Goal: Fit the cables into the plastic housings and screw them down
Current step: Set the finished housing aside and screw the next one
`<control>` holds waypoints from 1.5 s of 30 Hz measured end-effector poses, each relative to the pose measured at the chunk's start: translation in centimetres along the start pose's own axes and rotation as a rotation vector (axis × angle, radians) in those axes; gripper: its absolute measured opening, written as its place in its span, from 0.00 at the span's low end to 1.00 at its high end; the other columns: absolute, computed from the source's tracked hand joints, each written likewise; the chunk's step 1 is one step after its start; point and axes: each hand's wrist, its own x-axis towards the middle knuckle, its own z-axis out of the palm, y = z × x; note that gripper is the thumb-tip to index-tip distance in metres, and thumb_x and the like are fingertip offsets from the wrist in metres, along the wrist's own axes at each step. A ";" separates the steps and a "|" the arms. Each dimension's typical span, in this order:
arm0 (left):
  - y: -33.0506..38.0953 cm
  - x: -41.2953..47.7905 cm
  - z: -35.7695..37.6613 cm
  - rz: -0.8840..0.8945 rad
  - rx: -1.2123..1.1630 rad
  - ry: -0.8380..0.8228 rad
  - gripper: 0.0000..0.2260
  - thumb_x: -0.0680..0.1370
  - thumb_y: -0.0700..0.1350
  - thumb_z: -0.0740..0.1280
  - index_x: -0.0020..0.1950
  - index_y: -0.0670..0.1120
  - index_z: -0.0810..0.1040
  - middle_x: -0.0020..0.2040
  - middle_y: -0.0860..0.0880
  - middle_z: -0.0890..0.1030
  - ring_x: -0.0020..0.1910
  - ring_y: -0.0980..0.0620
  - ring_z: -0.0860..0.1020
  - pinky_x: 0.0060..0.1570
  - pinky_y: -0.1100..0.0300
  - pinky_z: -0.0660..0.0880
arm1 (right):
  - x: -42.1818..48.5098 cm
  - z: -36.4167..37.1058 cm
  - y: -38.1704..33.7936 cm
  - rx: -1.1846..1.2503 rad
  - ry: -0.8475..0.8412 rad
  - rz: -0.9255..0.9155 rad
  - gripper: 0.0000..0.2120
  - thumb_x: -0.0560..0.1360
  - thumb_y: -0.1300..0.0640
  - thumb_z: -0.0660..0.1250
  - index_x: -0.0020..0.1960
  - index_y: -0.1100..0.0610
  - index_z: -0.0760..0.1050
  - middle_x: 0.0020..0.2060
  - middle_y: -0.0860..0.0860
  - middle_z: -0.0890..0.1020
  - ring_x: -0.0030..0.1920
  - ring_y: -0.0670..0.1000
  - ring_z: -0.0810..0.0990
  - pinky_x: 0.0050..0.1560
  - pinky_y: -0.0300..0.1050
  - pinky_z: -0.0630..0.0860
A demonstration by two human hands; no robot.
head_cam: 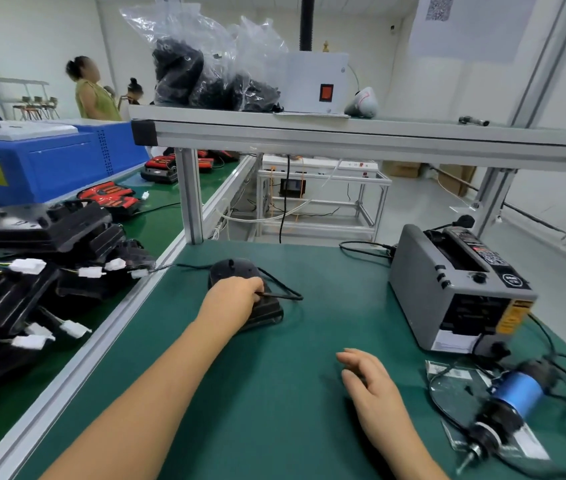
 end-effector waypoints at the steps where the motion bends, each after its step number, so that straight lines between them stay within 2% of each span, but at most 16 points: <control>1: 0.6 -1.0 0.1 0.022 -0.005 0.020 0.09 0.79 0.43 0.61 0.57 0.50 0.77 0.49 0.47 0.81 0.47 0.46 0.76 0.41 0.56 0.69 | 0.0 0.0 0.0 -0.021 0.005 -0.009 0.16 0.76 0.65 0.64 0.48 0.43 0.75 0.56 0.40 0.75 0.57 0.34 0.72 0.54 0.22 0.63; 6: 3.6 -5.8 0.0 0.131 -0.097 0.044 0.09 0.80 0.46 0.61 0.58 0.51 0.78 0.48 0.49 0.80 0.49 0.47 0.77 0.47 0.56 0.71 | -0.2 0.0 -0.4 -0.019 0.017 0.035 0.14 0.77 0.62 0.64 0.56 0.45 0.73 0.56 0.42 0.75 0.55 0.38 0.74 0.59 0.35 0.67; 9: 5.2 -8.5 0.0 0.175 -0.170 0.050 0.10 0.80 0.49 0.61 0.59 0.53 0.78 0.49 0.50 0.79 0.50 0.49 0.77 0.51 0.55 0.72 | -0.4 -0.5 -1.0 0.045 0.128 0.089 0.15 0.78 0.56 0.64 0.64 0.49 0.70 0.59 0.44 0.74 0.58 0.41 0.73 0.57 0.36 0.65; 11: 6.1 -10.0 0.1 0.201 -0.203 0.057 0.11 0.80 0.50 0.60 0.60 0.54 0.78 0.51 0.51 0.79 0.52 0.49 0.77 0.52 0.55 0.72 | -0.8 -1.0 -1.7 -0.047 0.198 -0.007 0.16 0.77 0.53 0.66 0.64 0.50 0.71 0.60 0.44 0.73 0.62 0.42 0.69 0.61 0.37 0.63; 13: 6.9 -11.3 0.2 0.235 -0.211 0.062 0.12 0.81 0.51 0.60 0.61 0.55 0.78 0.54 0.52 0.78 0.53 0.49 0.77 0.53 0.56 0.71 | -1.3 -1.4 -2.5 -0.159 0.159 -0.149 0.16 0.75 0.49 0.68 0.62 0.49 0.74 0.60 0.43 0.72 0.65 0.43 0.65 0.66 0.39 0.59; 16: 7.1 -12.7 0.0 0.286 -0.301 0.073 0.11 0.80 0.49 0.63 0.60 0.54 0.80 0.53 0.51 0.79 0.51 0.49 0.78 0.53 0.55 0.72 | -2.2 -1.3 -3.0 -0.274 -0.032 -0.261 0.21 0.72 0.42 0.67 0.64 0.43 0.72 0.63 0.39 0.71 0.69 0.42 0.62 0.70 0.42 0.57; 18: 6.6 -13.2 -0.4 0.300 -0.416 0.045 0.10 0.78 0.46 0.66 0.58 0.52 0.81 0.53 0.53 0.80 0.51 0.51 0.79 0.53 0.58 0.73 | -2.6 -1.1 -2.6 -0.336 -0.103 -0.294 0.21 0.72 0.43 0.69 0.64 0.42 0.72 0.63 0.36 0.70 0.70 0.41 0.59 0.71 0.44 0.56; 20: 5.9 -13.5 -0.7 0.262 -0.510 0.007 0.13 0.76 0.48 0.69 0.60 0.52 0.80 0.55 0.57 0.79 0.56 0.57 0.77 0.57 0.63 0.71 | -3.0 -1.1 -2.2 -0.339 -0.116 -0.300 0.19 0.72 0.46 0.71 0.62 0.44 0.75 0.61 0.35 0.70 0.69 0.40 0.61 0.71 0.45 0.57; 22: 5.1 -14.0 -0.4 0.147 -0.495 -0.043 0.25 0.72 0.56 0.71 0.68 0.57 0.72 0.66 0.63 0.70 0.66 0.61 0.68 0.65 0.66 0.64 | -3.2 -1.1 -2.0 -0.289 -0.125 -0.270 0.17 0.71 0.47 0.72 0.59 0.44 0.76 0.60 0.35 0.69 0.66 0.38 0.64 0.69 0.43 0.60; 24: 4.5 -14.5 0.2 0.042 -0.445 -0.132 0.34 0.70 0.61 0.70 0.74 0.60 0.62 0.73 0.64 0.58 0.74 0.62 0.55 0.70 0.65 0.55 | -3.5 -1.1 -1.9 -0.240 -0.148 -0.233 0.16 0.71 0.49 0.72 0.58 0.41 0.75 0.60 0.35 0.68 0.65 0.36 0.65 0.68 0.40 0.62; 26: 4.5 -14.8 0.6 0.023 -0.432 -0.166 0.32 0.73 0.59 0.69 0.74 0.60 0.61 0.77 0.62 0.53 0.75 0.62 0.49 0.71 0.64 0.51 | -3.8 -1.1 -2.0 -0.215 -0.161 -0.214 0.15 0.71 0.49 0.73 0.55 0.38 0.75 0.60 0.34 0.68 0.64 0.36 0.67 0.65 0.36 0.63; 31: 4.8 -15.7 1.3 0.048 -0.489 -0.128 0.26 0.74 0.58 0.68 0.71 0.63 0.66 0.74 0.66 0.52 0.74 0.66 0.48 0.71 0.66 0.50 | -4.5 -1.9 -2.2 -0.161 -0.129 -0.204 0.11 0.72 0.53 0.72 0.49 0.38 0.77 0.58 0.34 0.72 0.61 0.36 0.71 0.58 0.28 0.64; 35: 5.1 -15.7 1.4 0.068 -0.544 -0.134 0.22 0.73 0.57 0.70 0.66 0.64 0.71 0.72 0.69 0.54 0.74 0.65 0.53 0.70 0.67 0.55 | -5.1 -2.2 -2.1 -0.158 -0.074 -0.241 0.11 0.72 0.56 0.72 0.49 0.41 0.80 0.56 0.37 0.75 0.59 0.39 0.74 0.57 0.29 0.67; 39: 5.7 -15.7 1.2 0.044 -0.537 -0.086 0.18 0.71 0.58 0.70 0.60 0.64 0.72 0.74 0.66 0.59 0.71 0.65 0.60 0.66 0.67 0.60 | -5.4 -2.1 -2.4 -0.204 0.030 -0.353 0.08 0.71 0.55 0.71 0.50 0.52 0.82 0.50 0.40 0.78 0.52 0.40 0.77 0.53 0.32 0.71; 42: 6.0 -15.8 1.3 0.054 -0.503 -0.059 0.19 0.72 0.60 0.69 0.62 0.66 0.70 0.73 0.67 0.57 0.72 0.65 0.58 0.66 0.69 0.58 | -5.4 -2.1 -2.5 -0.244 0.065 -0.423 0.08 0.70 0.56 0.71 0.48 0.53 0.83 0.48 0.43 0.79 0.48 0.40 0.78 0.50 0.35 0.73; 45: 6.4 -16.0 1.2 0.118 -0.559 0.010 0.19 0.75 0.57 0.68 0.64 0.69 0.68 0.71 0.70 0.56 0.71 0.68 0.57 0.62 0.79 0.53 | -5.4 -2.1 -2.4 -0.257 0.077 -0.428 0.07 0.70 0.56 0.71 0.48 0.51 0.83 0.49 0.43 0.79 0.47 0.43 0.79 0.48 0.40 0.75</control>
